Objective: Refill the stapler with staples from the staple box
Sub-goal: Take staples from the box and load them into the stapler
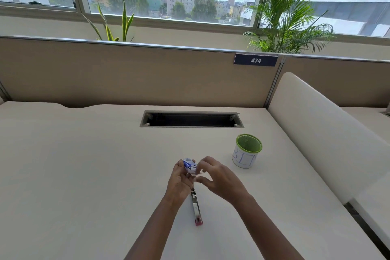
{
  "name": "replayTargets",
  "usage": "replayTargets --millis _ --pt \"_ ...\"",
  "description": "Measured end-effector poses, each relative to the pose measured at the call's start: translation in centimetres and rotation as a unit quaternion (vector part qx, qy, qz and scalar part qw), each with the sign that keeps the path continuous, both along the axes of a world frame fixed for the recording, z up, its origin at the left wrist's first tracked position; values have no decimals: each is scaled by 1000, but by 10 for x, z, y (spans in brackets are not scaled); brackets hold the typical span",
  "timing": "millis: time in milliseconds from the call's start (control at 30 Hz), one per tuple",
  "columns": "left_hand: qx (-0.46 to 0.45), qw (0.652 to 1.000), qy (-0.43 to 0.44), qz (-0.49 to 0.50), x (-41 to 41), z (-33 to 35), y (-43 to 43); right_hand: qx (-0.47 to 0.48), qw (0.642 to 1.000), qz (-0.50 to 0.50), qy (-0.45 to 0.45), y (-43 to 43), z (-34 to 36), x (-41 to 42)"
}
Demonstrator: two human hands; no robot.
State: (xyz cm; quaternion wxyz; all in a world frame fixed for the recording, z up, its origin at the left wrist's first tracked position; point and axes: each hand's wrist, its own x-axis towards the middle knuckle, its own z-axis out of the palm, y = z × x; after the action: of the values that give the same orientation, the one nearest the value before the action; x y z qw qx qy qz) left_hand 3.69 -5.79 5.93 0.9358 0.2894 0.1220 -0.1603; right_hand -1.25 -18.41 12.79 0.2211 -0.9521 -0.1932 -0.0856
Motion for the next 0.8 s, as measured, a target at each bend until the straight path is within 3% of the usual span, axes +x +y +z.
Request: replayTargets --millis 233,500,800 --pt "4 999 -33 0 1 1 1 -17 999 11 -48 3 -5 -4" --pt "51 998 -3 21 4 -3 -7 -30 994 36 -100 12 -4 -11" --pt "-16 997 51 52 7 -2 -2 -45 988 49 -137 17 -1 -16"
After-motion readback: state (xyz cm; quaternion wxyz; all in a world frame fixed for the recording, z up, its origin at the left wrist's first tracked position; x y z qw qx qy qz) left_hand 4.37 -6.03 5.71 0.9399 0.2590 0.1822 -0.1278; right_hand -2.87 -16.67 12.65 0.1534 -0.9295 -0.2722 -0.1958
